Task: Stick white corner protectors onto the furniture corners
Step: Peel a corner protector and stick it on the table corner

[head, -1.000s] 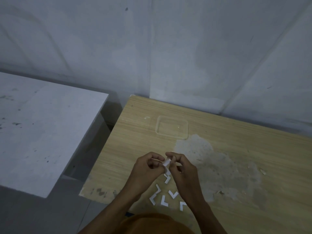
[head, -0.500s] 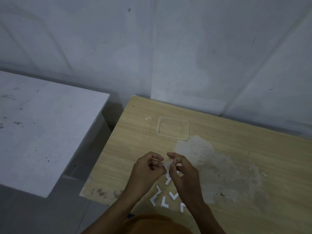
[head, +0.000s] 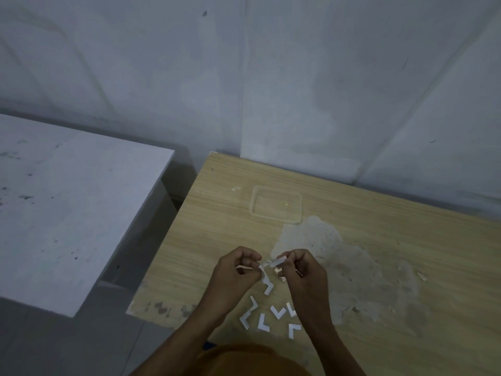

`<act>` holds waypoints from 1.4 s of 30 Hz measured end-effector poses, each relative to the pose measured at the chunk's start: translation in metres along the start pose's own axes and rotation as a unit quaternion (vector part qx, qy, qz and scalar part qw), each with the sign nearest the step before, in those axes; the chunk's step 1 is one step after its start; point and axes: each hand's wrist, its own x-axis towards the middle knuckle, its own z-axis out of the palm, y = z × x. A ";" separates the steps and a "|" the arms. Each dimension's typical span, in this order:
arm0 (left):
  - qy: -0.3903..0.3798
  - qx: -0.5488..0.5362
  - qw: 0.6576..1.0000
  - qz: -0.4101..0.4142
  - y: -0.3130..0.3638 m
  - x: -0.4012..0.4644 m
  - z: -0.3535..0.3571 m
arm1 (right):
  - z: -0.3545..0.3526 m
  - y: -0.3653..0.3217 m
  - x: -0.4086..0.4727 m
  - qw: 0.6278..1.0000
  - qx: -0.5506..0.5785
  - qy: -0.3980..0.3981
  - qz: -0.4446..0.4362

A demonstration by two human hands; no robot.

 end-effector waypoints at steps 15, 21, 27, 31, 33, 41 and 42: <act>-0.008 -0.039 0.992 -0.120 -0.051 0.015 0.002 | -0.002 0.106 -0.008 0.970 -0.096 -0.059 0.217; -0.002 -0.028 0.990 -0.138 -0.060 0.011 0.000 | 0.000 0.126 -0.007 0.954 -0.176 -0.095 0.223; 0.001 -0.030 0.997 -0.077 -0.044 0.007 0.003 | -0.004 0.080 -0.001 0.977 -0.146 -0.112 0.106; 0.002 -0.020 0.999 -0.028 -0.031 0.004 0.005 | -0.007 0.032 -0.010 0.988 -0.049 -0.136 0.046; 0.004 -0.026 1.000 -0.008 -0.025 0.001 0.006 | -0.008 0.015 -0.014 0.989 -0.031 -0.142 0.035; -0.086 -0.040 0.992 0.086 0.003 -0.012 -0.002 | -0.020 -0.018 -0.013 0.990 0.002 -0.139 0.023; -0.097 -0.036 0.990 0.097 0.006 -0.013 -0.004 | -0.022 -0.020 -0.012 0.989 0.010 -0.143 0.021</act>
